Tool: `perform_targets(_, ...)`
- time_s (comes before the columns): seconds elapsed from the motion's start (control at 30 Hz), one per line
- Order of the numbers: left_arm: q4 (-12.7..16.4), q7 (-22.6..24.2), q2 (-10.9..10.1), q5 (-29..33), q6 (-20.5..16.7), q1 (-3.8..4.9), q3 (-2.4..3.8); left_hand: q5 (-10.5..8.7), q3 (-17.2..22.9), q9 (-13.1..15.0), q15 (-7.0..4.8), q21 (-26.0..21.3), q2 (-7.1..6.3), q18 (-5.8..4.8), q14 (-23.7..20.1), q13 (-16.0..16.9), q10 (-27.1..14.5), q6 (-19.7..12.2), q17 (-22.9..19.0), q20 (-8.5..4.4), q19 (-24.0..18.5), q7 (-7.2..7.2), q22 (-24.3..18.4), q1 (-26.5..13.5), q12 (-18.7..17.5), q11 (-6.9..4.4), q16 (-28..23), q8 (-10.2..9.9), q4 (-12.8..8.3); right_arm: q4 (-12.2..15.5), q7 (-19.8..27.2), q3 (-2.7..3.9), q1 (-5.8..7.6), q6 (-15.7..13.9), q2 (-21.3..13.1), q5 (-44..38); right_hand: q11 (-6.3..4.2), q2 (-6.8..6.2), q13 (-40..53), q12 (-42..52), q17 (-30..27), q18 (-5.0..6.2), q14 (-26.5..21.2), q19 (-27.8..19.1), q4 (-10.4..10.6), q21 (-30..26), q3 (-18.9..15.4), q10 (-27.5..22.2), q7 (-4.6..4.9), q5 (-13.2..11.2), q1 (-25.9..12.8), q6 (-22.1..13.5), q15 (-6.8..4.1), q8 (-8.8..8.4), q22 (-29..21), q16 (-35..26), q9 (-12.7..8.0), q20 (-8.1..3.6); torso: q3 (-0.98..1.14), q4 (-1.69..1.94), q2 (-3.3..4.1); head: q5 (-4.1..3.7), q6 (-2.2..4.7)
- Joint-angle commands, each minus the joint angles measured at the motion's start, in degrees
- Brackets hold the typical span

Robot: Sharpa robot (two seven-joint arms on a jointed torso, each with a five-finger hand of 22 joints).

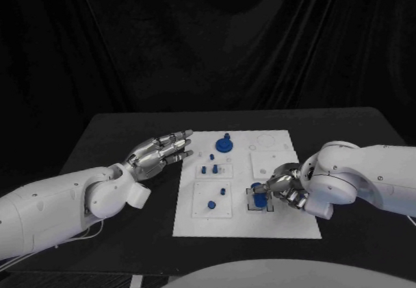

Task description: Assemble the parts on the task board

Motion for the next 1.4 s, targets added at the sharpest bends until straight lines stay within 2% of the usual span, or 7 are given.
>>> perform_targets(0.03, 0.09, 0.55, 0.13, 0.1, 0.87, -0.07, 0.06, 0.08, 0.43, 0.07, 0.12, 0.2, 0.15, 1.03, -0.12, 0.05, -0.04, 0.22, 0.09, 0.34, -0.06, 0.35, -0.06, -0.45, 0.36, 0.24, 0.37, 0.35, -0.02, -0.32, -0.55, 0.04, -0.24, -1.06, 0.16, -0.87, 0.47, 0.37, 15.06, 0.36, 0.67, 0.28, 3.65, 2.76, -6.86, -0.33, 7.43, 5.91, 0.03, -0.76, -0.44, -0.34, 0.41, -0.28, 12.24, -0.32, -0.33, 0.46, 0.0, -0.07, 0.01, 0.17, 0.01)
perform_targets(0.27, 0.07, 0.45, 0.13, 0.1, 0.97, -0.07, 0.06, 0.08, 0.43, 0.07, 0.12, 0.2, 0.15, 1.03, -0.12, 0.05, -0.04, 0.22, 0.09, 0.34, -0.06, 0.35, -0.06, -0.45, 0.36, 0.24, 0.37, 0.35, -0.02, -0.75, -0.75, 0.04, -0.38, -0.63, 0.33, -2.36, 0.62, 0.9, 15.06, 0.36, 0.52, 0.34, 3.62, 2.68, -5.85, -0.55, 7.02, 5.91, 0.16, -2.77, -1.28, -0.26, 0.56, -0.56, 12.17, -0.35, -1.18, 0.62, 0.0, -0.07, -0.01, 0.25, 0.01)
perform_targets(0.7, -0.11, 0.18, 0.35, 0.1, 1.26, -0.09, 0.06, 0.05, 0.47, 0.06, 0.12, 0.2, 0.16, 1.04, -0.1, 0.04, -0.03, 0.19, 0.1, 0.34, -0.04, 0.44, -0.03, -0.5, 0.38, 0.31, 0.41, 0.36, -0.03, -0.94, -0.96, 0.04, -0.49, 1.23, 0.48, -3.56, 0.61, 1.03, 15.06, 0.36, 0.29, 0.42, 3.57, 2.55, -5.83, -0.88, 7.08, 5.91, 0.14, -2.95, -1.24, -0.27, 0.57, -0.62, 12.06, -0.45, -1.33, 0.64, 0.0, -0.05, -0.02, 0.5, 0.01)
perform_targets(0.97, -0.24, 0.03, 0.4, 0.1, 1.31, -0.12, 0.06, 0.05, 0.47, 0.06, 0.12, 0.2, 0.16, 1.04, -0.1, 0.04, -0.03, 0.19, 0.1, 0.34, -0.04, 0.44, -0.03, -0.5, 0.38, 0.31, 0.41, 0.36, -0.03, -1.37, -0.95, 0.04, -0.76, 2.09, 1.07, -3.84, 0.94, 0.35, 15.06, 0.36, 0.02, 0.47, 3.51, 2.47, -5.36, -1.13, 6.44, 5.91, 0.56, -4.61, -2.03, -1.0, 0.79, -1.63, 11.97, -0.56, -2.66, 0.83, -0.01, -0.07, -0.01, 0.6, 0.01)
perform_targets(1.03, -0.27, -0.01, 0.4, 0.1, 1.32, -0.13, 0.06, 0.05, 0.47, 0.06, 0.12, 0.2, 0.16, 1.04, -0.1, 0.04, -0.03, 0.19, 0.1, 0.34, -0.04, 0.44, -0.03, -0.5, 0.38, 0.31, 0.41, 0.36, -0.03, -1.5, -0.96, 0.04, -0.84, 2.34, 1.2, -3.89, 1.16, -0.21, 15.06, 0.36, -0.08, 0.49, 3.49, 2.45, -4.89, -1.23, 5.71, 5.91, 0.77, -7.3, -2.71, -1.17, 1.01, -2.23, 11.94, -0.59, -3.7, 1.0, -0.01, -0.06, -0.01, 0.71, 0.01)
perform_targets(1.23, -0.35, -0.21, 0.45, 0.1, 1.45, -0.14, 0.06, 0.05, 0.47, 0.06, 0.12, 0.2, 0.16, 1.04, -0.1, 0.04, -0.03, 0.19, 0.1, 0.34, -0.04, 0.44, -0.03, -0.5, 0.38, 0.31, 0.41, 0.36, -0.03, -1.77, -0.97, 0.04, -1.02, 2.79, 1.42, -3.98, 1.39, -1.25, 15.06, 0.36, -0.36, 0.56, 3.45, 2.38, -3.61, -1.53, 2.51, 5.91, 0.99, -21.45, -4.6, -1.46, 1.22, -3.14, 11.85, -0.65, -6.08, 1.27, -0.01, -0.07, -0.03, 0.81, 0.01)
perform_targets(1.4, -0.48, -0.35, 0.55, 0.1, 1.56, -0.16, 0.06, -0.02, 0.51, 0.05, 0.19, 0.2, 0.18, 1.05, -0.11, 0.03, -0.05, 0.09, 0.09, 0.36, -0.04, 0.5, -0.05, -0.58, 0.34, 0.38, 0.41, 0.35, -0.02, -1.9, -0.97, 0.04, -1.08, 2.78, 1.52, -4.0, 1.41, -0.93, 15.06, 0.36, -0.49, 0.58, 3.43, 2.37, -3.04, -1.65, 1.08, 5.91, 1.0, -25.22, -5.18, -1.34, 1.24, -3.13, 11.83, -0.67, -7.2, 1.31, 0.0, -0.02, -0.01, 0.7, 0.01)
